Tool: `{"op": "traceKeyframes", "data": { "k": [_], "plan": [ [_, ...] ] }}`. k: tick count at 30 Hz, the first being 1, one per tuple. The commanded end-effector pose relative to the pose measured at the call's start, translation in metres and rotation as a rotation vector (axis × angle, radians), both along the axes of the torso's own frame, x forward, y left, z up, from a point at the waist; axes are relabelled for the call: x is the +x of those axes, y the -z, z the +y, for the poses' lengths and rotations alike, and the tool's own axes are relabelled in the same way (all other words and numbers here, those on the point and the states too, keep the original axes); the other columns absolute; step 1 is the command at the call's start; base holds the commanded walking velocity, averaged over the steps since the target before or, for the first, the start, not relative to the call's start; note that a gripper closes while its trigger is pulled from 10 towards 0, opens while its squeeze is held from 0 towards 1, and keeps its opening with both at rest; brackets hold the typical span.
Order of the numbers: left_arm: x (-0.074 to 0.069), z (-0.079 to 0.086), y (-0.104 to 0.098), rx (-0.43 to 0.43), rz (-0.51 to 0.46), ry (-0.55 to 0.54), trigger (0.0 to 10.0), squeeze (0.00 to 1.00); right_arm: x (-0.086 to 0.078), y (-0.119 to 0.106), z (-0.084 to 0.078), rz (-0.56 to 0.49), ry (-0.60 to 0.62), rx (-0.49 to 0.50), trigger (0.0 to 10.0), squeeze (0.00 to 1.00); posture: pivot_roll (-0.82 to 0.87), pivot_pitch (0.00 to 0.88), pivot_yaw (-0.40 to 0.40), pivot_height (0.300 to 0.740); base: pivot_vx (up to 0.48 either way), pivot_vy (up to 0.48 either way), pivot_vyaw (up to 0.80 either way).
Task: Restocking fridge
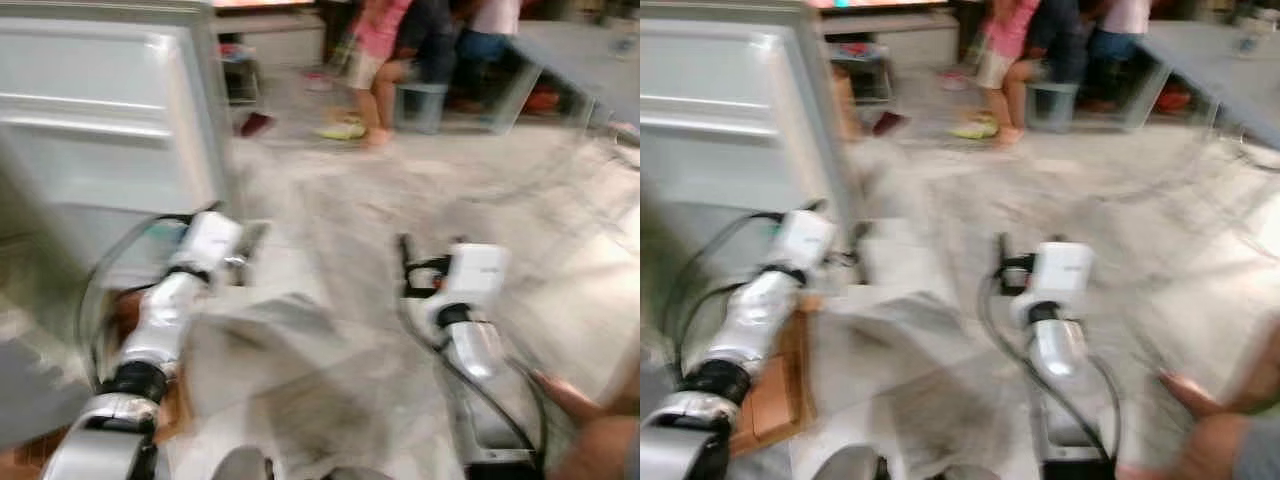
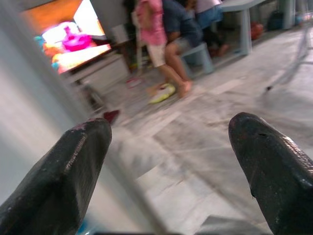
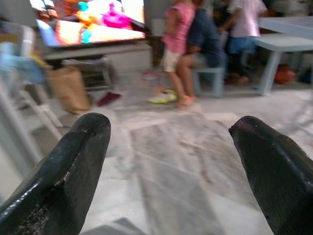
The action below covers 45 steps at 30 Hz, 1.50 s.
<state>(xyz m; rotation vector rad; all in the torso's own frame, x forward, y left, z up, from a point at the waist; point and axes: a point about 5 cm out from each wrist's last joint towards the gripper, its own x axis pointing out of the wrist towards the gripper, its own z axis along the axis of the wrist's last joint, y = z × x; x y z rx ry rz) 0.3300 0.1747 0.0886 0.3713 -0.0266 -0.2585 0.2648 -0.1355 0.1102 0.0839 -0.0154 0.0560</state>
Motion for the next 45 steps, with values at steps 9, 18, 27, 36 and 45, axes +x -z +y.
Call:
{"op": "traceKeyframes", "data": {
  "k": [9,18,27,36,45],
  "plan": [
    [0.009,0.000,-0.007,0.008,-0.018,-0.074,10.0,0.00,0.002,-0.005,-0.004,-0.026,0.022,-0.005,10.0,0.00,-0.03,0.012,-0.022,0.740,0.478,0.000,0.00],
    [0.009,0.007,-0.008,-0.002,-0.026,-0.140,10.0,0.00,0.001,-0.007,-0.002,-0.049,-0.002,-0.036,10.0,0.00,-0.03,0.012,-0.024,0.740,0.480,0.000,0.26],
    [0.009,0.026,-0.003,0.010,-0.014,-0.330,10.0,0.00,0.002,-0.006,0.000,-0.041,-0.021,-0.019,10.0,0.00,-0.04,0.014,-0.031,0.740,0.429,0.129,0.70],
    [0.009,0.032,-0.002,-0.029,-0.002,-0.387,10.0,0.00,0.000,-0.004,-0.001,-0.028,-0.037,-0.016,10.0,0.00,-0.04,0.023,-0.035,0.740,0.241,0.395,0.33],
    [0.026,0.007,-0.014,-0.051,-0.004,-0.320,10.0,0.00,0.001,-0.003,-0.001,-0.025,-0.036,-0.013,10.0,0.00,-0.03,0.023,-0.036,0.740,0.329,0.350,0.00]
  ]
}}
